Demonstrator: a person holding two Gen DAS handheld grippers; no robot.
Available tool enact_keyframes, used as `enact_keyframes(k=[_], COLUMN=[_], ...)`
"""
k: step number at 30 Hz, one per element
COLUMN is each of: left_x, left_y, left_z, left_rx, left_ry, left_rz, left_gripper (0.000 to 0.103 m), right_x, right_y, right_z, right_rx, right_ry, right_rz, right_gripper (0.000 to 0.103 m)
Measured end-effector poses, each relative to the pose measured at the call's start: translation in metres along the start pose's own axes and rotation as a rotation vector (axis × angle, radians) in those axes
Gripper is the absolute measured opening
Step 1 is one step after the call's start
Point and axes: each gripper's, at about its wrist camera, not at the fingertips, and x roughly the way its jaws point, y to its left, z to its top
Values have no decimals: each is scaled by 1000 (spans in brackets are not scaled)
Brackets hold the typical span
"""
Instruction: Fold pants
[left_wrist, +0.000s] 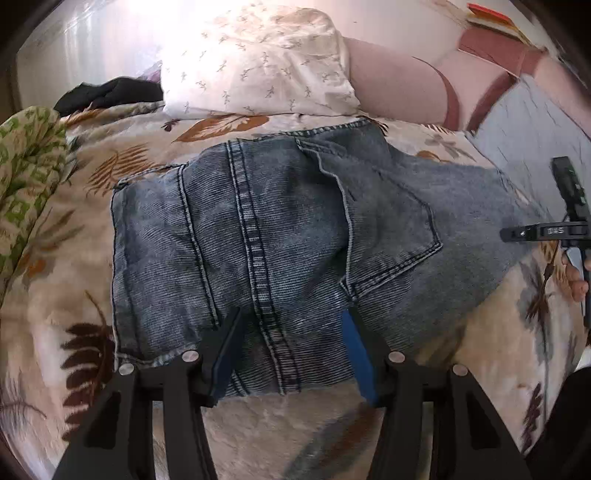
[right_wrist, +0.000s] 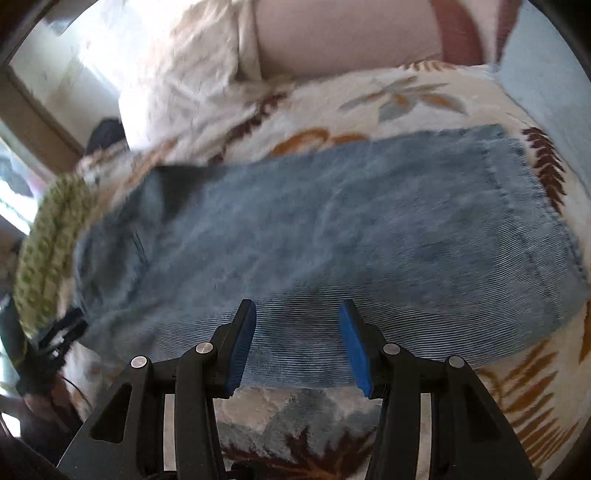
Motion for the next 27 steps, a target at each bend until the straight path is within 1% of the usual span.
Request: enact_keyframes(k=[1, 3, 4, 6, 8, 10, 12, 13, 14, 17, 18, 21, 24, 27], left_x=[0, -1, -3, -5, -12, -24, -34, -38, -41, -39, -37, -34, -33, -30], left_y=[-2, -5, -5, -2, 3, 5, 6, 5, 4, -1, -2, -4, -1, 3], left_z=[-1, -3, -2, 1, 4, 9, 13, 14, 14, 12, 11, 10, 11, 12], left_rx=[27, 59, 59, 47, 27, 18, 18, 31, 39, 64, 69, 78, 70, 56], left_ry=[-6, -9, -9, -11, -43, -96, -145, -164, -175, -169, -162, -146, -139, -127], left_rz=[11, 27, 25, 11, -8, -28, -48, -54, -64, -74, -72, -77, -97, -97], left_gripper=[58, 58, 57, 57, 57, 57, 57, 57, 57, 57, 57, 57, 57, 57], right_x=[9, 12, 11, 12, 9, 0, -16, -22, -23, -13, -8, 18, 43, 69], right_y=[0, 7, 9, 11, 16, 30, 50, 63, 72, 104, 112, 134, 144, 144], right_z=[-2, -5, -5, -4, -1, 5, 13, 22, 30, 66, 74, 108, 129, 148], right_rx=[-8, -60, -71, -55, -57, -77, -121, -143, -154, -172, -173, -172, -165, -161], right_ry=[27, 27, 38, 53, 65, 48, -17, -53, -73, -119, -123, -93, -60, -12], right_rz=[-28, -70, -90, -112, -144, -156, -80, -21, 19, 176, 205, 288, 317, 321], right_gripper=[45, 45, 45, 45, 45, 45, 46, 47, 48, 48, 48, 48, 48, 48])
